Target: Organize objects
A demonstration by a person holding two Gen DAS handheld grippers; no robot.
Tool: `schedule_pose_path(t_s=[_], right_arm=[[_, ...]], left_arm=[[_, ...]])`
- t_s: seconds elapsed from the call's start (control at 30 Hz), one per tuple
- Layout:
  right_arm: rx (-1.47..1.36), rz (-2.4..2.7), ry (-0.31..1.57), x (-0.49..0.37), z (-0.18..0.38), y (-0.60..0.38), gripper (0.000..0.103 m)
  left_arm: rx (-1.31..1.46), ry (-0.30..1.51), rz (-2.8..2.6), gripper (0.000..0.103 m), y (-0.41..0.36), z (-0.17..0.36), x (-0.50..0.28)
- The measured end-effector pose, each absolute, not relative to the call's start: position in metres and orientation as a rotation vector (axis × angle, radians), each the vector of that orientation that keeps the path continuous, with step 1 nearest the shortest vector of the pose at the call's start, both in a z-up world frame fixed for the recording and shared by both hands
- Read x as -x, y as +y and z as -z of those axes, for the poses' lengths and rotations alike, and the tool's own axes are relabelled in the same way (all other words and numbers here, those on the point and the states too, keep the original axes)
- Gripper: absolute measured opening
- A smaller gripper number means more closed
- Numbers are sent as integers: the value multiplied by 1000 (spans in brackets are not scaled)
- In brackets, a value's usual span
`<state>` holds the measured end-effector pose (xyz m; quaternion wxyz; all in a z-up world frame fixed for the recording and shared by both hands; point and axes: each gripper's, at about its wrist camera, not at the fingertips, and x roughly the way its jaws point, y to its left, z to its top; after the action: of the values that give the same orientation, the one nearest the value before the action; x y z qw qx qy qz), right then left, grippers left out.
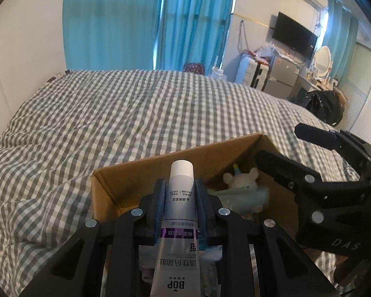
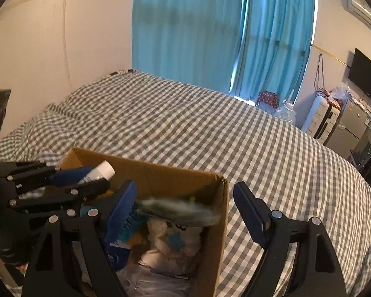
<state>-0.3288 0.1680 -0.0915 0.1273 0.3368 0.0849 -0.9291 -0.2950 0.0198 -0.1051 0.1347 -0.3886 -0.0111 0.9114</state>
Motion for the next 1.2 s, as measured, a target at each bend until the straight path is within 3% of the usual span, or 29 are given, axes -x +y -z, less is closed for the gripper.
schedule_pose_path(t_s=[0.1, 0.17, 0.23, 0.4, 0.47, 0.63, 0.77, 0.87, 1.2], right_arm=[[-958, 2723, 259, 322, 82, 167, 81], [-949, 2748, 281, 317, 72, 169, 81], [-933, 2762, 271, 309, 59, 174, 81], [-866, 2812, 253, 275, 15, 191, 82], [-823, 2836, 249, 258, -5, 199, 85], [-718, 2878, 213, 209, -56, 219, 92], [-638, 2904, 187, 171, -81, 230, 95], [-575, 2942, 156, 143, -92, 238, 103], [-463, 2997, 132, 78, -73, 254, 103]], left_arm=[[1129, -37, -2653, 29, 22, 95, 289], [1109, -26, -2674, 47, 26, 83, 282], [1062, -22, -2706, 59, 28, 67, 272], [939, -1, -2760, 65, 35, 19, 241], [878, 12, -2798, 82, 37, -3, 223], [771, -9, -2869, 98, 39, -40, 190], [707, -35, -2915, 101, 33, -59, 158], [673, -53, -2948, 103, 33, -67, 130], [526, -94, -3051, 103, 30, -39, 54]])
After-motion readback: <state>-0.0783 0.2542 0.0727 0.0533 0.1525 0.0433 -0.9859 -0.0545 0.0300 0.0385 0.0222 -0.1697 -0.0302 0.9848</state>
